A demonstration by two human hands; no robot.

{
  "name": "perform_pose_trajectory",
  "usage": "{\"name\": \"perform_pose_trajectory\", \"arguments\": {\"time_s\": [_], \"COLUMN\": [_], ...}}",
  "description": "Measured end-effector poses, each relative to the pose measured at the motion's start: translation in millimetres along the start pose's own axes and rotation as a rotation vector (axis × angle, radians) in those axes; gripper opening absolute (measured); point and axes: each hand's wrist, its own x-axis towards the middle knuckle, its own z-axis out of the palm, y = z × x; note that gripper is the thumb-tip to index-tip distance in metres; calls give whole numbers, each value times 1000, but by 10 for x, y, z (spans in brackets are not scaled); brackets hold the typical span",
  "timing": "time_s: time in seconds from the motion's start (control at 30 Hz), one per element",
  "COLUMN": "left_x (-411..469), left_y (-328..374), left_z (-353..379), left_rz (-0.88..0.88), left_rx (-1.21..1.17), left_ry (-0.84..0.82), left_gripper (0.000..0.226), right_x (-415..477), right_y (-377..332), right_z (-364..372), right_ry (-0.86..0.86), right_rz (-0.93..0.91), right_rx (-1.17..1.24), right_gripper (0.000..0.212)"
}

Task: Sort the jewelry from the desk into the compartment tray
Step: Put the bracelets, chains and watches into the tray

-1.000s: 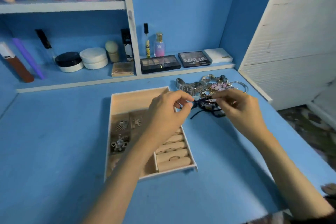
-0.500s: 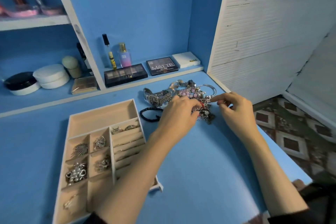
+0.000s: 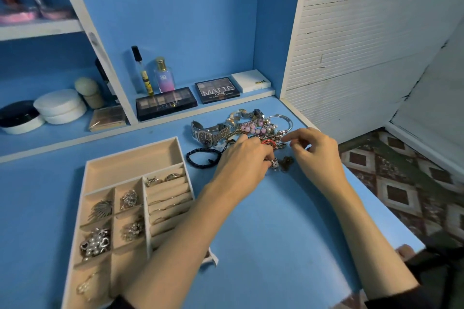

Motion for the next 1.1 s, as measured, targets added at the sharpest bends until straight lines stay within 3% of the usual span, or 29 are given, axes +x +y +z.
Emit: {"name": "perform_pose_trajectory", "arguments": {"time_s": [0.23,0.33,0.57,0.8,1.1], "left_x": [-214,-281,-381,-427,-445], "left_y": [-101,-148,-219,-235,-227], "left_z": [-67,-138,-286,-368,-353], "left_rz": [-13,-97,-235,-240,-253], "left_rx": [-25,-187,-457,-453,-469], "left_ry": [-2,-8,155,217,207], "left_gripper": [15,12,7,6,8], "right_x": [-32,-48,-94,-180,-189], "right_y": [-5,-23,-101,-133,-112], "right_z": [33,42,18,44,96], "right_ry": [-53,-83,-234,-418,-426], "right_rz": [-36,-54,-141,-270,-377], "right_rx": [-30,-36,-22,-166,-271], "right_gripper": [29,29,27,20,27]}}
